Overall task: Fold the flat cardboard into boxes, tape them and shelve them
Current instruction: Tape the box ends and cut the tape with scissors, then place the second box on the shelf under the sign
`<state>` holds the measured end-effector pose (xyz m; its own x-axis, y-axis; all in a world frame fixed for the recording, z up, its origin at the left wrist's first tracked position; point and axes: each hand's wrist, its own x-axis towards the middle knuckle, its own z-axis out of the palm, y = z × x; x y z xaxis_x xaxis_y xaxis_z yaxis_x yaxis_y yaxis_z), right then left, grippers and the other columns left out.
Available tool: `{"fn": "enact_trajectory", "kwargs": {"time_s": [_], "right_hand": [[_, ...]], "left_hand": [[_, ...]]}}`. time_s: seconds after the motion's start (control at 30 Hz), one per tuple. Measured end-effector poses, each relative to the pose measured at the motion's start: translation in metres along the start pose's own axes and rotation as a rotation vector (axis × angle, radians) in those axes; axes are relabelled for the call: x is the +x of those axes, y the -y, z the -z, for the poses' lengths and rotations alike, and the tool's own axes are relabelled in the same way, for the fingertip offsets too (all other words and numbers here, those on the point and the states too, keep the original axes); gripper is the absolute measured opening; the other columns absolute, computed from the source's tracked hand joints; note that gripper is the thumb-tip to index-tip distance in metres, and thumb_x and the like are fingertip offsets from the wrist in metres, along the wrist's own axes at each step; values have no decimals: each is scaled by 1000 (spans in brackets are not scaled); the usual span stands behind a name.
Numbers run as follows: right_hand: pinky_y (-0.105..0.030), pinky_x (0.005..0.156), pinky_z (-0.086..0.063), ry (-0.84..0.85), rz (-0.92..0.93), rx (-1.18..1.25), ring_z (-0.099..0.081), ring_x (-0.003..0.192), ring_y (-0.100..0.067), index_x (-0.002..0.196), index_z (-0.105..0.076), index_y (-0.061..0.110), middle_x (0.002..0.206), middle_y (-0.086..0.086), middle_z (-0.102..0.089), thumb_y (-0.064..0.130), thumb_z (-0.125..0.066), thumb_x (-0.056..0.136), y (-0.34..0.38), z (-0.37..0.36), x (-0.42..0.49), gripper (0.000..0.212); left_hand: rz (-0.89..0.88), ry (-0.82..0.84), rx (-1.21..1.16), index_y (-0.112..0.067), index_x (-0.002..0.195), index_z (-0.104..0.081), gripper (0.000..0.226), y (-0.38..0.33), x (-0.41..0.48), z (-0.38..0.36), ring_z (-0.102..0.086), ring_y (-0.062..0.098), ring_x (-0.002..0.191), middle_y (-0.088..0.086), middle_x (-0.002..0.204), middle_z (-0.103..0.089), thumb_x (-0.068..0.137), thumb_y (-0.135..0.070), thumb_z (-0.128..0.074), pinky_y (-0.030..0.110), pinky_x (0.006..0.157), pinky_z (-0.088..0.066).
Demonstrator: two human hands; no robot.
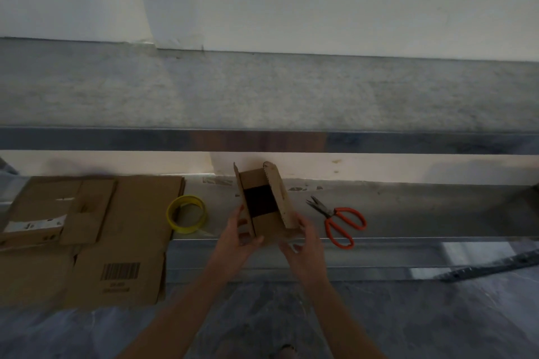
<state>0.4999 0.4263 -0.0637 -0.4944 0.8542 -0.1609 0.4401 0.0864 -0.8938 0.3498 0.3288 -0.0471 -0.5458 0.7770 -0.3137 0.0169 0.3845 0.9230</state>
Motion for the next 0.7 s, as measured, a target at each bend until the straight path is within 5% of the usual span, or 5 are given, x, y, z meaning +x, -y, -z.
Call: {"fn": "enact_trajectory", "kwargs": {"time_s": [0.17, 0.33, 0.47, 0.6, 0.7], "right_hand": [[-40, 92, -54, 12, -58, 3, -61, 106, -14, 135, -43, 31, 114, 5, -61, 16, -84, 74, -8, 4, 25, 76], [-42, 89, -56, 42, 16, -22, -59, 110, -12, 134, -43, 30, 126, 0, -54, 20, -87, 70, -27, 6, 19, 78], [-42, 99, -52, 106, -52, 106, -54, 123, -13, 149, -26, 26, 139, 5, -49, 22, -89, 68, -21, 2, 30, 103], [-42, 101, -50, 191, -48, 60, -54, 124, -12, 149, -29, 31, 130, 17, -53, 29, -84, 74, -17, 3, 38, 93], [-42, 105, -47, 198, -39, 107, -51, 126, -11, 147, -31, 34, 129, 21, -52, 21, -79, 80, -18, 6, 35, 84]], "left_hand": [[-12, 53, -36, -27, 146, -22, 92, -2, 6, -1, -60, -5, 101, -9, 125, -51, 77, 6, -74, 16, 76, -52], [-38, 60, -15, -29, 141, -26, 81, 7, 11, -3, -57, -11, 103, -2, 133, -50, 82, 11, -66, 9, 77, -49], [-58, 134, 91, -35, 145, -20, 86, 4, 16, 6, -53, -3, 116, -5, 140, -46, 83, -5, -72, 16, 90, -48], [-183, 62, 784, -27, 154, -14, 85, 8, 19, 40, -24, 15, 144, -4, 157, -25, 88, -47, -63, 28, 113, -27], [-301, 26, 1164, -23, 155, -8, 79, 13, 12, 64, -1, 18, 149, -3, 162, -8, 93, -56, -46, 33, 119, -10]]}}
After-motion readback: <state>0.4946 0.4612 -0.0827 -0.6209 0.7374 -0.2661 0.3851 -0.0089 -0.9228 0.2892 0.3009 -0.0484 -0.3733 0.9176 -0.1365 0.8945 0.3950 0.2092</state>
